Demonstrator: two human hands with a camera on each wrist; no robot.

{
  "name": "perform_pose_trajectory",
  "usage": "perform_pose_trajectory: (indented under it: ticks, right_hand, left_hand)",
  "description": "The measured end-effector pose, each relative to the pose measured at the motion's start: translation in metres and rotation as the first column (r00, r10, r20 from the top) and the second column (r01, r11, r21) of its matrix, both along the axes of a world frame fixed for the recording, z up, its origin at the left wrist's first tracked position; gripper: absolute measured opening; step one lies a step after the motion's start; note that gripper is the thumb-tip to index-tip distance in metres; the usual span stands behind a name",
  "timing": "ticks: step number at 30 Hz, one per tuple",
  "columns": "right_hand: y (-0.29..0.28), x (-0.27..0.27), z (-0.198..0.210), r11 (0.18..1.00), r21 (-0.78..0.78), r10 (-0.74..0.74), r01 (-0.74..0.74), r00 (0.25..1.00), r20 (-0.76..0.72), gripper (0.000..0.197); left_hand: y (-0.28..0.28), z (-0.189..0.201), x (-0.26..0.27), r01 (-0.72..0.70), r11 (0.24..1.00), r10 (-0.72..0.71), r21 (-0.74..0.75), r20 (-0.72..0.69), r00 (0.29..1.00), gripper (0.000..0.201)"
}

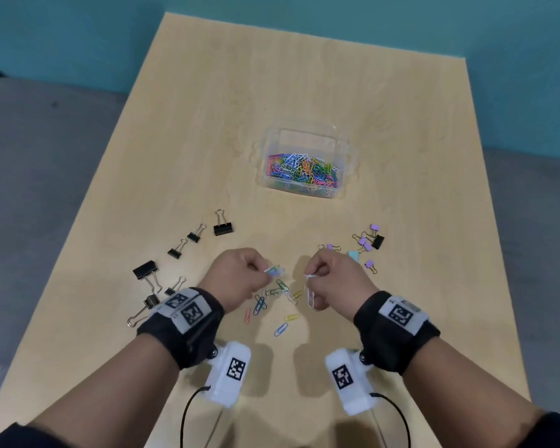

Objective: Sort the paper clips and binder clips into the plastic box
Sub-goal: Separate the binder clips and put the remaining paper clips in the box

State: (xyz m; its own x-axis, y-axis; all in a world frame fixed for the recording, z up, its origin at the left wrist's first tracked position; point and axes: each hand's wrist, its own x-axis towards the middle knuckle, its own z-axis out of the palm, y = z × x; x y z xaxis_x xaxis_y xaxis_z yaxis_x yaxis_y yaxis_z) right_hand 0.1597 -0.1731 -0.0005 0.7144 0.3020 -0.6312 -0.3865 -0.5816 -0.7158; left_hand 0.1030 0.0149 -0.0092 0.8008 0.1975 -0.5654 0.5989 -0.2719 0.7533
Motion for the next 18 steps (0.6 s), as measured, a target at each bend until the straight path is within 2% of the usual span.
perform_pose_trajectory:
  ticks: [2, 5, 9, 12, 13, 15, 17, 18]
  right_hand:
    - [0.001, 0.020, 0.011, 0.996, 0.061, -0.059, 0.059, 0.998, 0.006, 0.016]
    - [0.008, 0.063, 0.030, 0.985, 0.120, -0.139, 0.123, 0.981, 0.132, 0.020]
    - [0.028, 0.121, 0.054, 0.961, 0.192, -0.252, 0.201, 0.921, 0.297, 0.025]
    - [0.040, 0.151, 0.051, 0.957, 0.170, -0.274, 0.234, 0.921, 0.276, 0.017]
    - [0.042, 0.156, 0.048, 0.968, 0.130, -0.243, 0.216, 0.936, 0.256, 0.013]
    - [0.040, 0.161, 0.040, 0.991, -0.079, -0.074, 0.104, 0.945, 0.318, 0.026]
    - [0.031, 0.149, 0.040, 0.963, -0.267, 0.097, 0.029, 0.890, 0.446, 0.036]
    - [0.026, 0.136, 0.042, 0.955, -0.297, 0.147, 0.009, 0.854, 0.500, 0.036]
  left_hand:
    - [0.008, 0.013, 0.019, -0.077, 0.995, 0.080, -0.066, 0.037, 0.996, 0.016]
    - [0.016, 0.035, 0.060, -0.108, 0.994, 0.110, -0.022, 0.138, 0.984, 0.015]
    - [0.019, 0.058, 0.124, -0.155, 0.987, 0.143, 0.028, 0.259, 0.955, 0.016]
    - [0.017, 0.057, 0.156, -0.126, 0.988, 0.100, 0.091, 0.249, 0.963, 0.008]
    - [0.017, 0.053, 0.161, -0.096, 0.986, 0.065, 0.134, 0.218, 0.974, 0.012]
    - [0.021, 0.042, 0.160, -0.025, 0.964, -0.015, 0.265, 0.148, 0.989, 0.034]
    - [0.026, 0.035, 0.143, 0.006, 0.930, -0.068, 0.368, 0.154, 0.986, 0.040]
    - [0.028, 0.032, 0.130, 0.010, 0.920, -0.084, 0.393, 0.170, 0.982, 0.039]
